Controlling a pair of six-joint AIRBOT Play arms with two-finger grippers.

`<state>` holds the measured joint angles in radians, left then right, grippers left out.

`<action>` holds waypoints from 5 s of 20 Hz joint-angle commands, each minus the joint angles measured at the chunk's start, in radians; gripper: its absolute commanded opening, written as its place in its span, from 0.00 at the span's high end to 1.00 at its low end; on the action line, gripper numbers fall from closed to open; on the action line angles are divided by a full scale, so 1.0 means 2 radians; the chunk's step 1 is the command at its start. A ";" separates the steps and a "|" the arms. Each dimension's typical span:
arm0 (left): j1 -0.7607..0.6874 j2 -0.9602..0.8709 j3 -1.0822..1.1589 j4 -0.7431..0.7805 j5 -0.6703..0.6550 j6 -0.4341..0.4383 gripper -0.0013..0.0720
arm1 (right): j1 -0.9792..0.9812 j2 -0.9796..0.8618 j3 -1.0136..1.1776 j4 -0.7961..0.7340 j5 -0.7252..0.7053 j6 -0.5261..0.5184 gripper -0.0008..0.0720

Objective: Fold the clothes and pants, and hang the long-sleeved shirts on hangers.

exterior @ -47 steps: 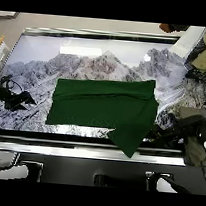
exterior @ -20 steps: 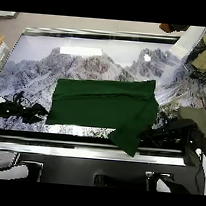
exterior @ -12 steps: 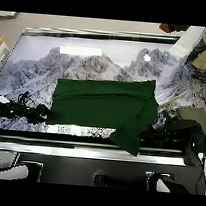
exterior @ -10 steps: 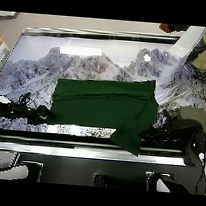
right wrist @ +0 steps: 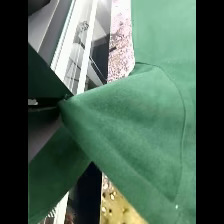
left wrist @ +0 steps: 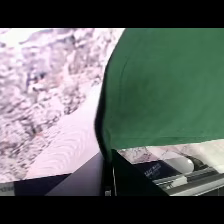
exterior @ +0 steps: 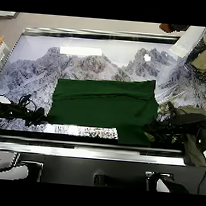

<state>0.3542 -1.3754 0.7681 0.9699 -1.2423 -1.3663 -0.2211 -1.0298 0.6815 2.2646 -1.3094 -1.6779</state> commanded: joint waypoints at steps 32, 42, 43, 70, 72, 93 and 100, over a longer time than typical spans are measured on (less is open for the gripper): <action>-0.130 -0.158 0.288 0.073 0.200 -0.059 0.49 | 0.015 -0.319 0.324 -0.011 0.075 -0.021 0.58; -0.106 -0.132 0.343 0.080 0.127 -0.057 0.23 | -0.131 -0.314 0.361 -0.030 -0.046 -0.061 0.07; -0.106 -0.132 0.343 0.080 0.127 -0.057 0.23 | -0.131 -0.326 0.361 -0.017 -0.050 -0.073 0.07; -0.162 -0.160 0.342 -0.012 0.092 -0.081 0.96 | -0.028 -0.356 0.418 -0.003 -0.083 -0.006 0.95; -0.209 -0.178 0.342 -0.034 0.104 -0.087 0.96 | -0.028 -0.334 0.455 -0.022 -0.105 0.028 0.95; -0.564 -0.425 0.569 -0.248 0.235 -0.264 0.96 | -0.028 -0.204 0.546 -0.108 -0.186 0.087 0.95; -0.520 -0.416 0.583 -0.198 0.126 -0.260 0.97 | -0.026 -0.205 0.552 -0.072 -0.148 0.055 0.95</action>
<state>-0.7315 -2.2208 1.9232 0.4923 -0.8577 -1.8824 -0.2768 -1.4384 1.7813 2.0693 -1.6463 -1.5448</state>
